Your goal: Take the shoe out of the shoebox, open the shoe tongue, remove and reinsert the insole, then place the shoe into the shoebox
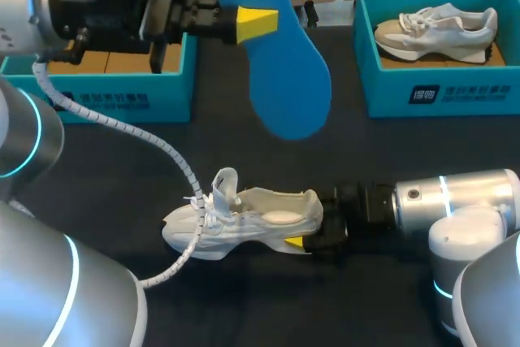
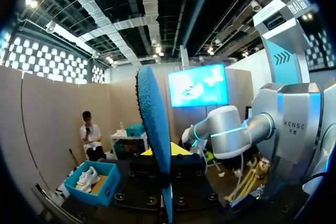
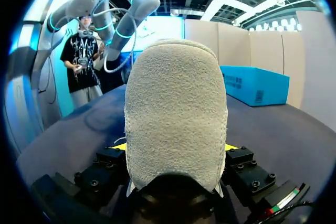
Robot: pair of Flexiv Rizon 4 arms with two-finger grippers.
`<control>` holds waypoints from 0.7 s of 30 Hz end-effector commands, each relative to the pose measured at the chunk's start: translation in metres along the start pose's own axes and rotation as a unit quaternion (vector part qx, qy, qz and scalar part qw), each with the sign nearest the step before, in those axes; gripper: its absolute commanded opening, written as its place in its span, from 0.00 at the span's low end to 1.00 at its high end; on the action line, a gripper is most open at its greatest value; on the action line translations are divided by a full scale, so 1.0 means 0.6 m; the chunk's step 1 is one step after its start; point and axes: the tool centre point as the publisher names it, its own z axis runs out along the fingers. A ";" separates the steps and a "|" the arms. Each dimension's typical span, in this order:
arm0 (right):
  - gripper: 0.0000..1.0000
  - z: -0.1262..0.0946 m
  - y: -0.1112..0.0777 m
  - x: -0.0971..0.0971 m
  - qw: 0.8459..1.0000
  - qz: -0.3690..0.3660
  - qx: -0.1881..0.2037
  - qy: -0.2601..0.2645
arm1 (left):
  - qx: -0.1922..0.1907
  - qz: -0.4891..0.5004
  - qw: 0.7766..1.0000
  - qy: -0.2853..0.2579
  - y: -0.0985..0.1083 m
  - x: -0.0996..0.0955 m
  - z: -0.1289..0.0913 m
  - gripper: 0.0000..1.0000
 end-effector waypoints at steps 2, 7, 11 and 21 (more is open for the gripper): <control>0.00 0.001 0.004 0.000 1.000 0.000 0.003 0.000 | 0.014 -0.011 1.000 -0.005 0.004 0.019 -0.019 0.00; 0.00 0.001 0.004 0.000 1.000 0.000 0.003 0.000 | 0.013 -0.003 1.000 -0.009 0.011 0.026 -0.027 0.00; 0.00 0.001 0.004 0.000 1.000 0.000 0.003 0.000 | 0.013 -0.003 1.000 -0.009 0.011 0.026 -0.027 0.00; 1.00 -0.013 0.012 -0.006 0.999 -0.011 0.042 0.007 | 0.013 -0.003 1.000 -0.009 0.011 0.026 -0.027 0.00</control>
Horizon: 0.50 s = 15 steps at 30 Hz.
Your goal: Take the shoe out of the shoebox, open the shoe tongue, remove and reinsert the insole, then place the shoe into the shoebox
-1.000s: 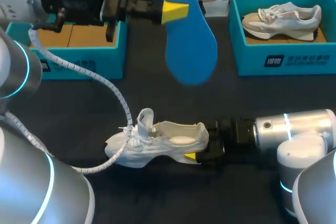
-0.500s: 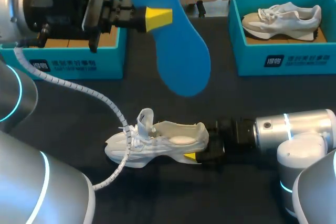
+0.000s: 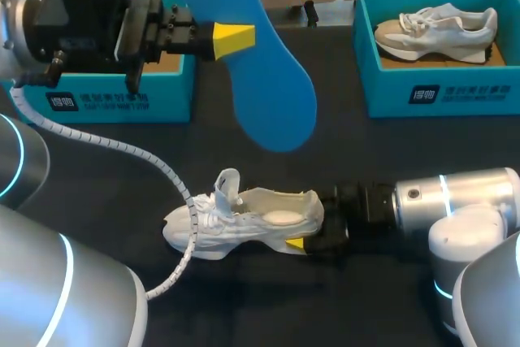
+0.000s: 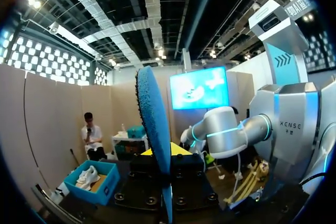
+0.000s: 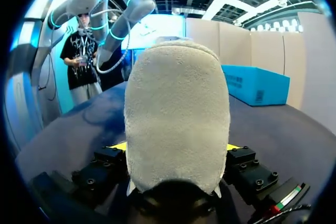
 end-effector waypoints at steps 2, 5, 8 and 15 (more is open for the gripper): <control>1.00 -0.019 0.021 -0.007 0.999 -0.008 0.045 0.007 | 0.001 0.001 1.000 0.000 0.002 0.001 0.001 0.00; 1.00 -0.032 0.028 -0.008 0.998 -0.018 0.064 0.005 | 0.001 0.001 1.000 0.000 0.002 0.001 0.001 0.00; 1.00 -0.043 0.035 -0.009 0.995 -0.023 0.095 0.003 | 0.001 0.001 1.000 0.000 0.002 0.001 0.001 0.00; 1.00 -0.077 0.056 -0.004 0.974 -0.012 0.226 0.014 | 0.001 0.001 1.000 0.000 0.002 0.001 0.001 0.00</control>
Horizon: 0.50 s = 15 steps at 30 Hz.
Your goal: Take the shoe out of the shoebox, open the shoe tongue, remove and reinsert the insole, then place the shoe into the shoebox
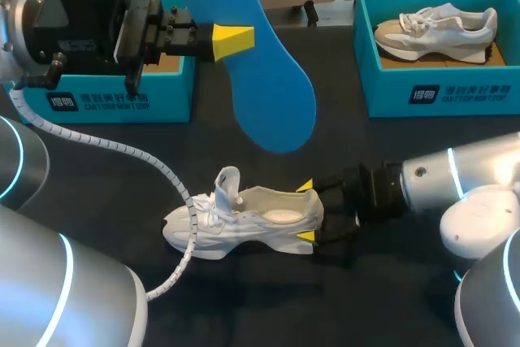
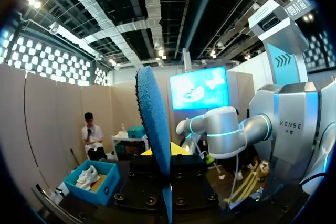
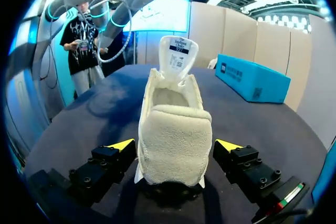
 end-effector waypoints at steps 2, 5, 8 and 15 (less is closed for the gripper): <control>1.00 -0.036 0.031 0.005 0.983 0.007 0.180 0.022 | 0.001 0.000 1.000 0.000 0.001 0.000 0.001 0.00; 1.00 -0.045 0.047 0.006 0.969 0.013 0.243 0.034 | 0.001 0.000 1.000 0.000 0.001 0.000 0.001 0.00; 1.00 -0.051 0.061 0.005 0.953 0.014 0.302 0.038 | 0.001 0.000 1.000 0.000 0.001 0.000 0.001 0.00; 1.00 -0.057 0.087 0.009 0.913 0.012 0.407 0.036 | 0.001 0.000 1.000 0.000 0.001 0.000 0.001 0.00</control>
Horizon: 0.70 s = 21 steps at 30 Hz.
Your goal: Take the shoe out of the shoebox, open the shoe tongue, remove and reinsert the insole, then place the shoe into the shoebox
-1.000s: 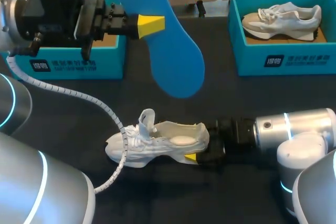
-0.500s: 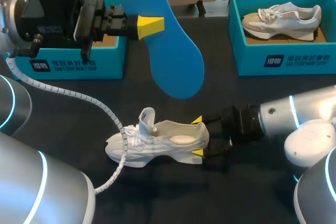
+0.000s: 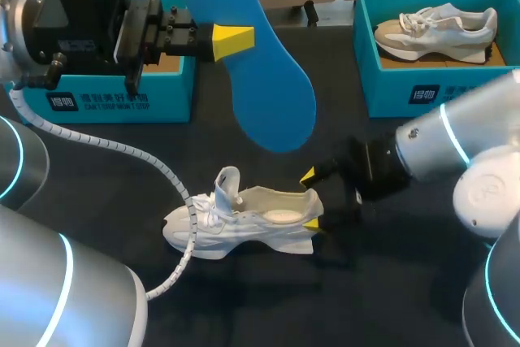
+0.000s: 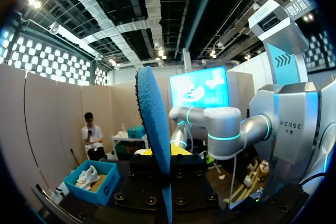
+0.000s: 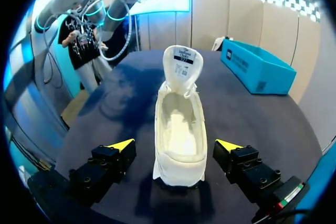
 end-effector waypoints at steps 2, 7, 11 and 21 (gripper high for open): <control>1.00 -0.011 0.021 0.003 0.942 0.004 0.334 0.007 | 0.001 0.000 1.000 0.000 0.001 0.000 0.001 0.00; 1.00 -0.016 0.032 0.005 0.930 0.003 0.367 0.004 | 0.001 0.000 1.000 0.000 0.001 0.000 0.001 0.00; 1.00 -0.023 0.043 0.008 0.920 0.007 0.392 0.001 | 0.001 0.000 1.000 0.000 0.001 0.000 0.001 0.00; 1.00 -0.029 0.051 0.004 0.885 0.031 0.465 -0.020 | 0.001 0.000 1.000 0.000 0.001 0.000 0.001 0.00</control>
